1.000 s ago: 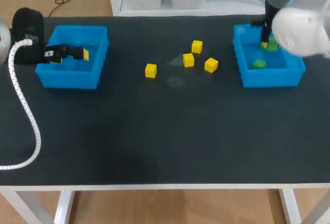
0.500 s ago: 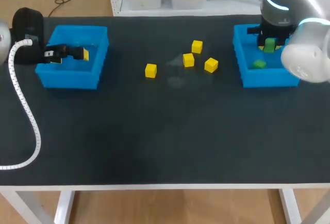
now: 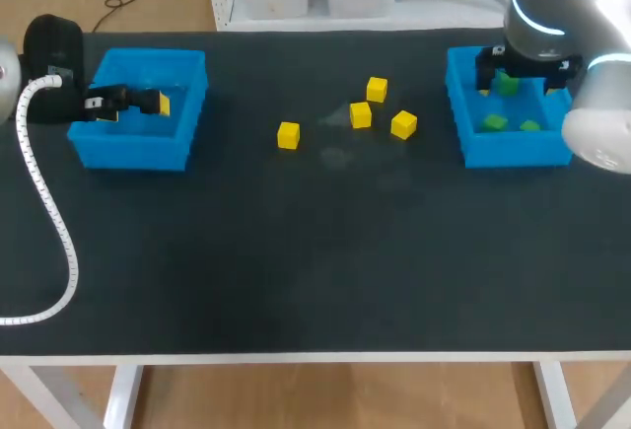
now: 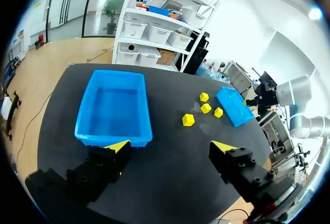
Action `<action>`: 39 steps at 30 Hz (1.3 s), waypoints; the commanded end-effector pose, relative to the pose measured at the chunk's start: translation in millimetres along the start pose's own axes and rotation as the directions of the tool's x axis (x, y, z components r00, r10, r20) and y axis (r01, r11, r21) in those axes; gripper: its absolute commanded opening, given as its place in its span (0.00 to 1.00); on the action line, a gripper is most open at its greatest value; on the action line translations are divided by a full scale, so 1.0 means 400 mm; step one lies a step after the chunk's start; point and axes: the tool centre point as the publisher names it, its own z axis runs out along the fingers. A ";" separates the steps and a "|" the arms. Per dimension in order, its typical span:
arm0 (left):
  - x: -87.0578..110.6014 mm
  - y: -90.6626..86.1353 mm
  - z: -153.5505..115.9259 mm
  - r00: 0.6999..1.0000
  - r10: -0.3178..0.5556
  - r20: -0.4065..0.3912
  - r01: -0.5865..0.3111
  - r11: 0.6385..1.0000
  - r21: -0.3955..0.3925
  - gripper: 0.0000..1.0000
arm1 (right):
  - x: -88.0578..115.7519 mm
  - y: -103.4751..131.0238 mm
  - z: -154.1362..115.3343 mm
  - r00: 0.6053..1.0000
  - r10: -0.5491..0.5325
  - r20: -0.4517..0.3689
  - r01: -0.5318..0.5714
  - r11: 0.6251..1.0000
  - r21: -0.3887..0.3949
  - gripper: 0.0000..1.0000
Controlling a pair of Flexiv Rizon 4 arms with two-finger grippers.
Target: Put the green cubes in the right bin and the yellow cubes in the left bin.
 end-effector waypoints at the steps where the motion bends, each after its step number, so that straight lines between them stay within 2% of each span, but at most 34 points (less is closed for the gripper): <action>1: 0.000 0.002 0.001 1.000 0.000 0.001 0.000 1.000 0.004 1.00 | 0.011 -0.004 -0.003 0.995 0.003 0.098 -0.003 1.000 0.000 1.00; 10: 0.000 0.002 0.001 1.000 0.000 0.001 0.000 1.000 0.004 1.00 | 0.011 -0.004 -0.003 0.995 0.003 0.098 -0.003 1.000 0.000 1.00; 13: -0.044 0.006 0.029 0.993 0.045 -0.109 -0.047 0.999 -0.021 1.00 | 0.011 -0.004 -0.003 0.995 0.003 0.098 -0.003 1.000 0.000 1.00; 15: -0.069 -0.005 0.050 0.982 0.104 -0.158 -0.114 0.992 -0.050 1.00 | 0.011 -0.004 -0.003 0.995 0.003 0.098 -0.003 1.000 0.000 1.00; 17: -0.091 -0.018 0.072 0.969 0.101 -0.226 -0.128 0.985 -0.112 1.00 | 0.011 -0.004 -0.003 0.995 0.003 0.098 -0.003 1.000 0.000 1.00; 23: -0.135 -0.094 0.148 0.948 0.084 -0.307 -0.142 0.975 -0.172 1.00 | 0.011 -0.004 -0.003 0.995 0.003 0.098 -0.003 1.000 0.000 1.00; 31: -0.128 -0.170 0.257 0.927 0.084 -0.367 -0.179 0.956 -0.234 1.00 | 0.011 -0.004 -0.003 0.995 0.003 0.098 -0.003 1.000 0.000 1.00; 34: -0.118 -0.176 0.304 0.920 0.077 -0.384 -0.177 0.957 -0.231 1.00 | 0.011 -0.004 -0.003 0.995 0.003 0.098 -0.003 1.000 0.000 1.00; 37: -0.110 -0.168 0.348 0.914 0.082 -0.397 -0.191 0.951 -0.244 1.00 | 0.011 -0.004 -0.003 0.995 0.003 0.098 -0.003 1.000 0.000 1.00; 39: -0.104 -0.156 0.376 0.913 0.060 -0.403 -0.170 0.955 -0.244 1.00 | 0.011 -0.004 -0.003 0.995 0.003 0.098 -0.003 1.000 0.000 1.00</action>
